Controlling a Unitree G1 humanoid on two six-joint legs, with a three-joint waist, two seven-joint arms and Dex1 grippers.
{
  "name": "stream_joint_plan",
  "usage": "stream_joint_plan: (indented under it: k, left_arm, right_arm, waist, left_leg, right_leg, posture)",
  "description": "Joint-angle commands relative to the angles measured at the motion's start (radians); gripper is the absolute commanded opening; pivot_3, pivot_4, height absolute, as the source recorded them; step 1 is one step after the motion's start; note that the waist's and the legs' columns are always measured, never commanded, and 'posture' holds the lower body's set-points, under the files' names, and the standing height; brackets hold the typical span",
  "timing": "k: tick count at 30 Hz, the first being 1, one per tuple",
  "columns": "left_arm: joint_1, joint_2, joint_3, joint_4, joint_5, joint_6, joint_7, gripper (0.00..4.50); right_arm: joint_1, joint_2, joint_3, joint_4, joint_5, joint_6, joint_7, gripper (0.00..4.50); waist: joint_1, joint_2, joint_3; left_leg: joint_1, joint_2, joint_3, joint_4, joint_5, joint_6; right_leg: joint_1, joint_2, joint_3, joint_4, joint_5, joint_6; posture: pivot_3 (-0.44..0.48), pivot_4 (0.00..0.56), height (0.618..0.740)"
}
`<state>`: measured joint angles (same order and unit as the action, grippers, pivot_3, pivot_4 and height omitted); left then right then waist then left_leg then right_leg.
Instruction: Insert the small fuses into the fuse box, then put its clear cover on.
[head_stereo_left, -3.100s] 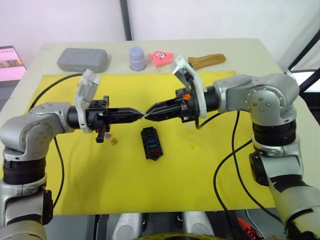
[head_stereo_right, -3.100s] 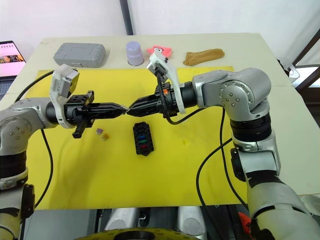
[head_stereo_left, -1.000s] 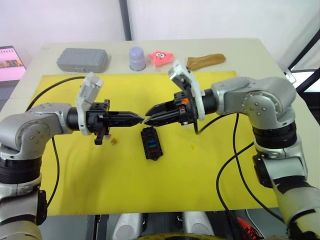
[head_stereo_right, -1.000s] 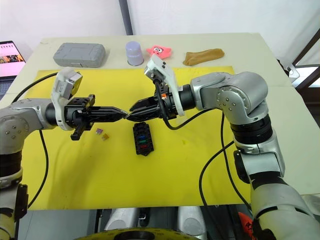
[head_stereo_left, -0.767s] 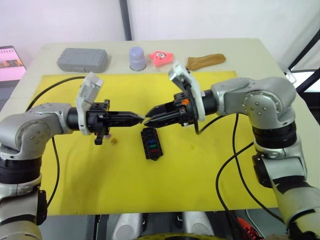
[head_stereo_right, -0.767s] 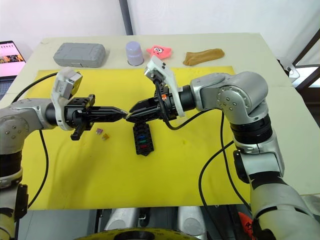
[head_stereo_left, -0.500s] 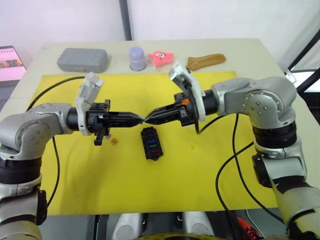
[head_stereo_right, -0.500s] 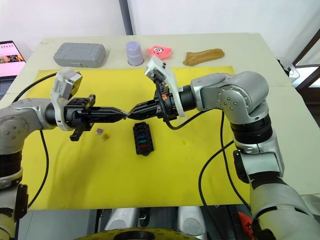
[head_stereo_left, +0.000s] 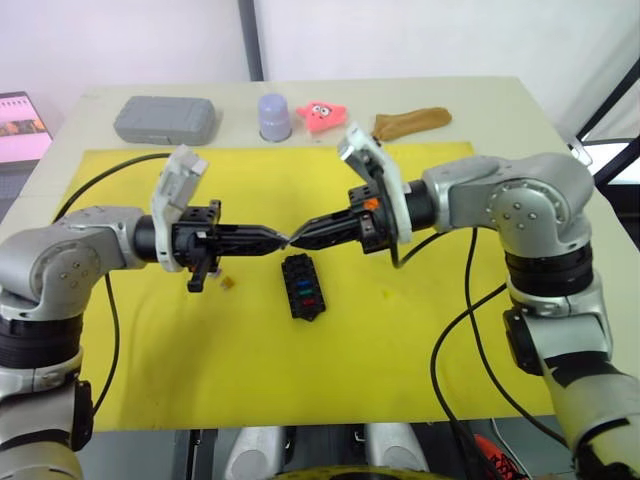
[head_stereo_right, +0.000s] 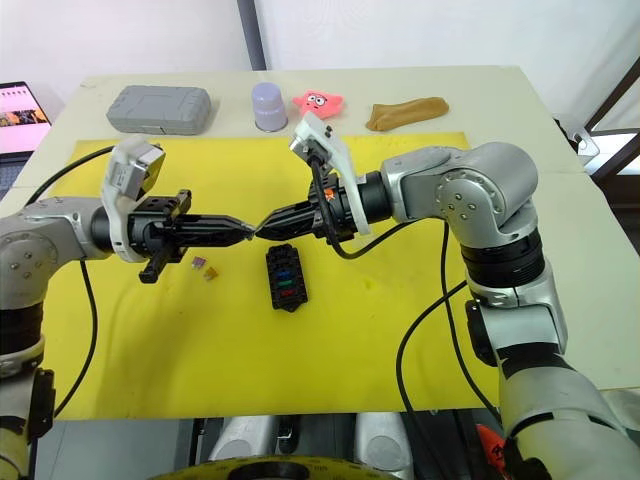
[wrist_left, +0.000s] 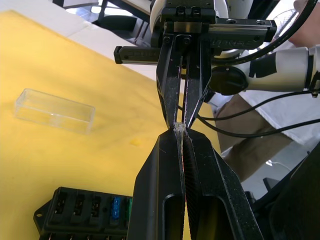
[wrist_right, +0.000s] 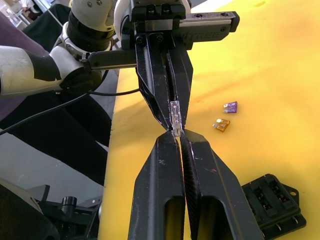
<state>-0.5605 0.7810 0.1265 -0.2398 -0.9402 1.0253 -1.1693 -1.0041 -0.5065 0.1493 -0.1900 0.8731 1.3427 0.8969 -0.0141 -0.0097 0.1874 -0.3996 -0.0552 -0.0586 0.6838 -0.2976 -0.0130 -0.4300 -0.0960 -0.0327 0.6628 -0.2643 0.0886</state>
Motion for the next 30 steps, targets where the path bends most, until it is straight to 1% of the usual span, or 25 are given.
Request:
stream_joint_plan:
  k: [1,4,6,7,11,12,13,14,18,19,21,23,25,30]
  left_arm:
    - [-0.009,0.017,-0.006,-0.021,-0.009,0.005,0.009,0.00]
    - [-0.019,0.023,-0.006,-0.016,-0.015,0.035,0.038,0.00]
    - [-0.024,0.027,-0.007,-0.014,-0.022,0.051,0.046,0.65]
    - [-0.027,0.029,-0.008,-0.016,-0.025,0.057,0.048,1.01]
    - [-0.030,0.048,-0.001,-0.031,-0.047,0.071,0.038,2.98]
    - [-0.029,0.053,0.000,-0.033,-0.051,0.072,0.035,3.57]
    - [-0.028,0.063,0.003,-0.034,-0.055,0.073,0.032,3.82]
    - [-0.025,0.074,0.003,-0.036,-0.057,0.074,0.027,4.45]
    - [0.043,0.186,-0.001,-0.062,0.000,0.018,-0.056,4.49]
    - [0.081,0.225,-0.017,-0.070,0.052,-0.038,-0.084,4.49]
    - [0.132,0.272,-0.037,-0.076,0.122,-0.122,-0.123,4.49]
    - [0.194,0.317,-0.078,-0.063,0.247,-0.247,-0.138,4.49]
    - [0.236,0.325,-0.103,-0.048,0.328,-0.340,-0.134,4.49]
    - [0.285,0.281,-0.147,-0.050,0.448,-0.467,-0.083,4.49]
  right_arm:
    - [-0.029,0.013,-0.026,-0.012,0.024,-0.003,0.001,0.06]
    - [-0.029,0.011,-0.026,-0.013,0.026,0.002,-0.001,0.06]
    - [-0.029,0.010,-0.023,-0.012,0.023,0.002,-0.003,0.00]
    - [-0.028,0.008,-0.021,-0.013,0.022,0.002,-0.003,0.00]
    - [-0.026,-0.002,-0.003,-0.013,0.008,-0.005,0.000,0.00]
    - [-0.025,-0.004,0.000,-0.013,0.005,-0.007,0.000,0.00]
    - [-0.024,-0.009,0.008,-0.015,-0.001,-0.012,0.003,0.00]
    - [-0.024,-0.016,0.017,-0.018,-0.008,-0.018,0.007,0.00]
    - [-0.017,-0.094,0.145,-0.057,-0.128,-0.134,0.053,0.00]
    - [-0.017,-0.114,0.189,-0.065,-0.175,-0.183,0.067,0.00]
    - [-0.018,-0.133,0.241,-0.067,-0.237,-0.255,0.095,0.00]
    - [-0.025,-0.144,0.307,-0.064,-0.321,-0.349,0.122,0.00]
    - [-0.036,-0.143,0.358,-0.052,-0.387,-0.422,0.153,0.00]
    - [-0.055,-0.137,0.442,0.007,-0.526,-0.549,0.212,0.00]
  waist:
    - [0.000,0.000,0.000]
    - [0.000,0.000,0.000]
    - [0.000,0.000,0.000]
    - [0.000,0.000,0.000]
    - [0.000,0.000,0.000]
    - [0.000,0.000,0.000]
    - [0.000,0.000,0.000]
    - [0.000,0.000,0.000]
    - [-0.004,0.001,0.000]
    - [-0.004,0.001,0.000]
    - [-0.006,0.001,0.001]
    - [-0.004,0.001,0.001]
    - [-0.002,0.001,0.001]
    - [0.002,0.001,0.001]
  left_leg:
    - [0.000,0.000,0.000,0.000,0.000,0.000]
    - [0.000,0.000,0.000,0.000,0.000,0.000]
    - [0.000,0.000,0.000,0.000,0.000,0.000]
    - [0.000,0.000,0.000,0.000,0.000,0.000]
    - [0.000,0.000,0.000,0.000,0.000,0.000]
    - [0.000,0.000,0.000,0.000,0.000,0.000]
    - [0.000,0.000,0.000,0.000,0.000,0.000]
    - [0.000,0.000,0.000,0.000,0.000,0.000]
    - [0.000,0.000,0.000,-0.001,0.000,0.000]
    - [0.000,0.000,0.000,-0.001,0.000,0.000]
    - [0.000,0.000,0.001,-0.002,0.000,0.001]
    - [-0.001,0.000,0.001,-0.002,0.000,0.001]
    - [-0.001,0.000,0.001,-0.002,0.000,0.001]
    - [-0.005,0.000,0.000,0.000,-0.001,0.002]
  right_leg:
    - [0.000,0.000,0.000,0.000,0.000,0.000]
    - [0.000,0.000,0.000,0.000,0.000,0.000]
    - [0.000,0.000,0.000,0.000,0.000,0.000]
    - [0.000,0.000,0.000,0.000,0.000,0.000]
    - [0.000,0.000,0.000,0.000,0.000,0.000]
    - [0.000,0.000,0.000,0.000,0.000,0.000]
    - [0.000,0.000,0.000,0.000,0.000,0.000]
    - [0.000,0.000,0.000,0.000,0.000,0.000]
    - [-0.001,0.000,0.000,0.000,0.000,0.000]
    - [-0.001,0.000,0.000,0.000,0.000,0.000]
    - [-0.001,0.000,0.000,0.000,0.000,0.000]
    - [-0.002,0.000,0.000,0.000,0.000,0.000]
    - [-0.002,0.000,0.000,-0.001,0.000,0.000]
    - [-0.004,0.000,0.000,0.000,0.000,0.000]
  posture:
    - [0.000,0.150,0.731]
    - [0.000,0.150,0.731]
    - [0.000,0.150,0.731]
    - [0.000,0.150,0.731]
    - [0.000,0.150,0.731]
    - [0.000,0.150,0.731]
    - [0.000,0.150,0.731]
    - [0.000,0.150,0.731]
    - [0.000,0.150,0.731]
    - [0.000,0.150,0.731]
    - [0.000,0.150,0.731]
    - [0.000,0.150,0.731]
    - [0.000,0.150,0.731]
    - [0.000,0.150,0.731]
